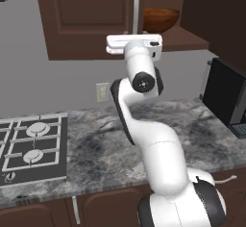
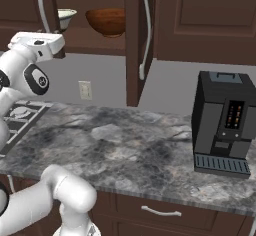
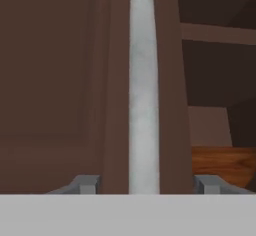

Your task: Move the bowls from the cabinet to the plates on the dining table.

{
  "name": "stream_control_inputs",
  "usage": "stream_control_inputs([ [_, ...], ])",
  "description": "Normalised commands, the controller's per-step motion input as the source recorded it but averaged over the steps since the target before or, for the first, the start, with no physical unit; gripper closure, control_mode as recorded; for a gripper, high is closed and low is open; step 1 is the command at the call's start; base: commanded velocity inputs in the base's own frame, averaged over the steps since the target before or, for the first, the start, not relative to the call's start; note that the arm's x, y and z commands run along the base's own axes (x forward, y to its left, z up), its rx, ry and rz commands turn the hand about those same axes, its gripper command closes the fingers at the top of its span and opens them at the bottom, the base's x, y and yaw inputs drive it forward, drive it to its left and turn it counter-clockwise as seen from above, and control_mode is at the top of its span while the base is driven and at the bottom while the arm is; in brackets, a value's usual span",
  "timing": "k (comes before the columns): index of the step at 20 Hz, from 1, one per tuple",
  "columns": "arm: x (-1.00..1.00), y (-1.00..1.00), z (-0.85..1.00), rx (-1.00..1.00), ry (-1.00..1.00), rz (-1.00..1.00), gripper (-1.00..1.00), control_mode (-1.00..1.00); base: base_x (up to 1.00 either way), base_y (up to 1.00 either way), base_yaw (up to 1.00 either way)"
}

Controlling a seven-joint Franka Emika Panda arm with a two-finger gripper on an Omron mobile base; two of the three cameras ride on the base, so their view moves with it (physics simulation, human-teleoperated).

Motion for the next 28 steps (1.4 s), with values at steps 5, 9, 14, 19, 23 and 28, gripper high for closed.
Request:
stream_control_inputs([
  [5, -0.23, 0.44, -0.09, 0.0, 0.0, -0.06, 1.0, -1.0, 0.0, 0.0, 0.0],
  [9, 0.0, 0.47, -0.15, 0.0, 0.0, -0.06, 1.0, -1.0, 0.0, 0.0, 0.0],
  [14, -0.04, 0.28, 0.0, 0.01, -0.03, -0.02, -1.0, -1.0, 0.0, 0.0, 0.0],
  [19, -0.46, -0.03, 0.26, 0.11, -0.01, 0.01, -1.0, -1.0, 0.0, 0.0, 0.0],
  [23, -0.45, -0.29, 0.32, 0.06, -0.01, 0.09, -1.0, -1.0, 0.0, 0.0, 0.0],
  [28, -0.43, -0.34, 0.22, 0.05, 0.0, 0.09, -1.0, -1.0, 0.0, 0.0, 0.0],
])
